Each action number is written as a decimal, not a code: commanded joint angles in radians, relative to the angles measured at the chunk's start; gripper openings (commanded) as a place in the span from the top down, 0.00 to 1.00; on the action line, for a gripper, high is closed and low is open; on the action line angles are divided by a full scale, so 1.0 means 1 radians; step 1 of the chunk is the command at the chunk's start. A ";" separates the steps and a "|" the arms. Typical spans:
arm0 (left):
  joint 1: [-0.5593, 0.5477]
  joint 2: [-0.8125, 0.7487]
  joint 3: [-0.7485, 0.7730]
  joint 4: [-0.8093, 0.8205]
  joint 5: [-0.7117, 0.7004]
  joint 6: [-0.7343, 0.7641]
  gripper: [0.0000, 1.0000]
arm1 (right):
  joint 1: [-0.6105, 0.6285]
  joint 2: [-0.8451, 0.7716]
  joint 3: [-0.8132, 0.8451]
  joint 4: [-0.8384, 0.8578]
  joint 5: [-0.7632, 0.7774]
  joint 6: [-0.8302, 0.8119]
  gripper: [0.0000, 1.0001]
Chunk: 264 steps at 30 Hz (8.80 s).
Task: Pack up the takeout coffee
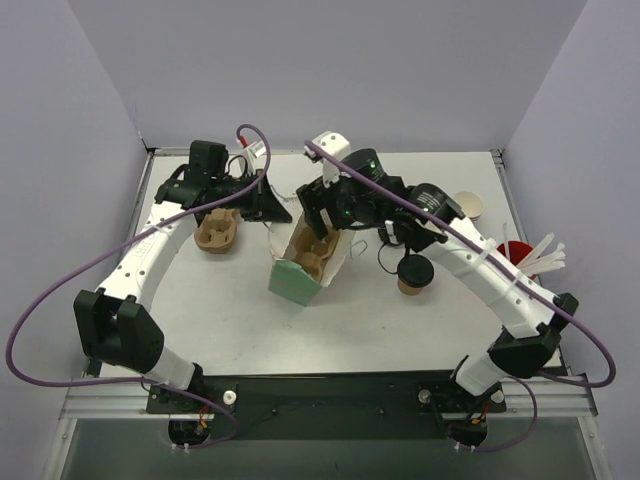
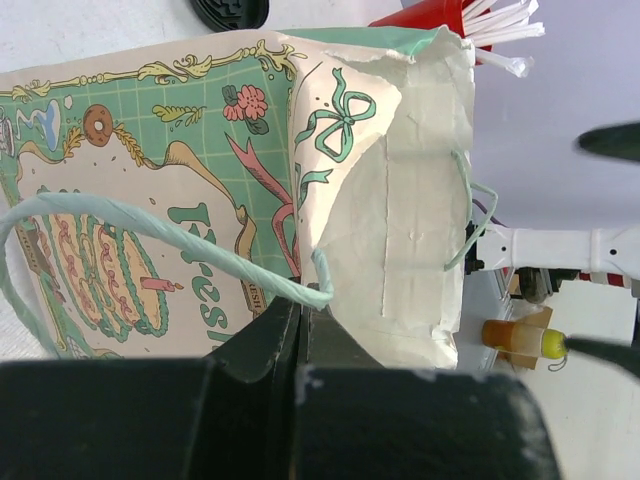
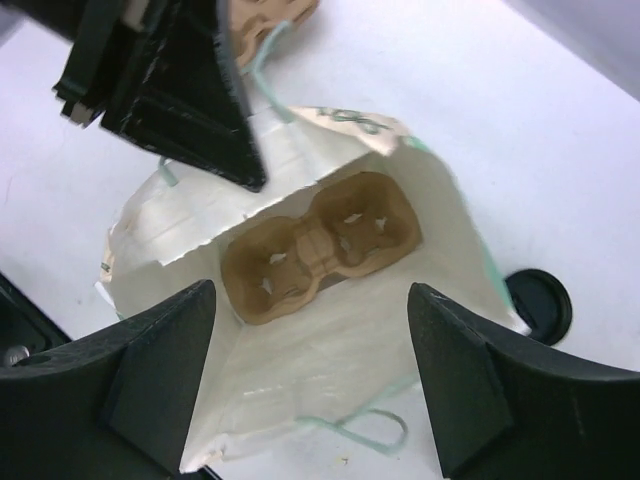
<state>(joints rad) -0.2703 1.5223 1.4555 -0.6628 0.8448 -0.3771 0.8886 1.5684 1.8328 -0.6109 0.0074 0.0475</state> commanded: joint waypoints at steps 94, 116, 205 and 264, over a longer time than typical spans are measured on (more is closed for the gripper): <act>-0.267 -0.192 -0.010 0.097 -0.497 0.004 1.00 | 0.067 -0.165 -0.187 -0.345 0.405 0.707 0.31; -0.267 -0.165 -0.003 0.095 -0.559 -0.078 1.00 | 0.070 -0.059 -0.127 -0.409 0.374 0.719 0.56; -0.133 -0.005 0.278 0.013 -0.581 0.026 1.00 | -0.066 0.081 -0.028 -0.143 0.121 0.529 0.65; -0.270 -0.174 0.117 0.048 -0.641 0.251 1.00 | -0.395 -0.381 -0.678 -0.145 0.290 0.624 0.24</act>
<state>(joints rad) -0.5285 1.3846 1.5402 -0.6014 0.1905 -0.1196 0.5266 1.1397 1.1706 -0.7036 0.3283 0.6662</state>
